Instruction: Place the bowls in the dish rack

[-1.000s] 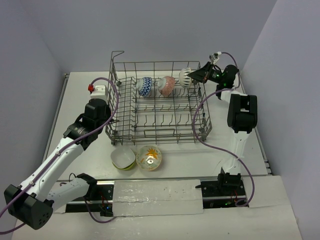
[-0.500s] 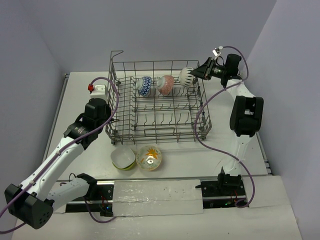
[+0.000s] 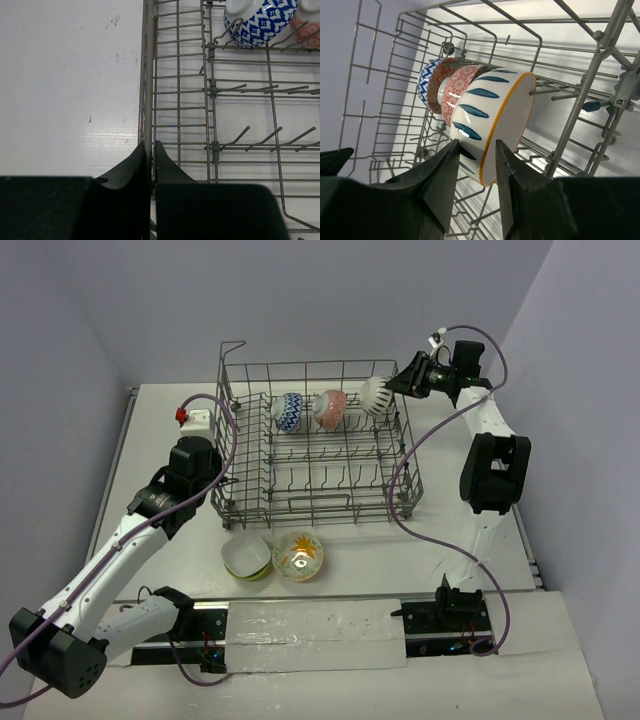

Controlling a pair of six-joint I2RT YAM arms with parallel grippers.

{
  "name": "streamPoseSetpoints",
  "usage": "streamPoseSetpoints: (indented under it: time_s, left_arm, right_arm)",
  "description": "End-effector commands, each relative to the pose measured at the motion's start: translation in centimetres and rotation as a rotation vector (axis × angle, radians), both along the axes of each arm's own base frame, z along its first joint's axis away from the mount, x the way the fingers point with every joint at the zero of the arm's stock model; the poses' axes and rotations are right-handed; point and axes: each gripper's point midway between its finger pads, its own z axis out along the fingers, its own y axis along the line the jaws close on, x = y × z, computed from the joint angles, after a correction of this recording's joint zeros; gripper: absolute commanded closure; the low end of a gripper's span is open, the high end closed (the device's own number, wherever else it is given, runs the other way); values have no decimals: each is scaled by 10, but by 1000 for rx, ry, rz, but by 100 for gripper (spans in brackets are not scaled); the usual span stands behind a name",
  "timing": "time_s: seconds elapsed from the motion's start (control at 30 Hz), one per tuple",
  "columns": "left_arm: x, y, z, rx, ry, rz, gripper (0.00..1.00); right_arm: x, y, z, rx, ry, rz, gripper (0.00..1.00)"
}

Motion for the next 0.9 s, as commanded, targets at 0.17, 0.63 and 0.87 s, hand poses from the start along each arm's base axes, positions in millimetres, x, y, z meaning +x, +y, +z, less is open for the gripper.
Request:
streamPoseSetpoints:
  time_s: [0.17,0.63,0.87]
  left_arm:
    - [-6,4,-9,44,49,-22,100]
    - [-7,3,-7,37,45,-30,100]
    - [-7,2,-7,37,46,-33,100]
  right_arm:
    - [1,8,-15,-130,23,-14,49]
    - [1,9,-31,-195,59,-18,37]
    - [0,7,-34,-245,67,-28,37]
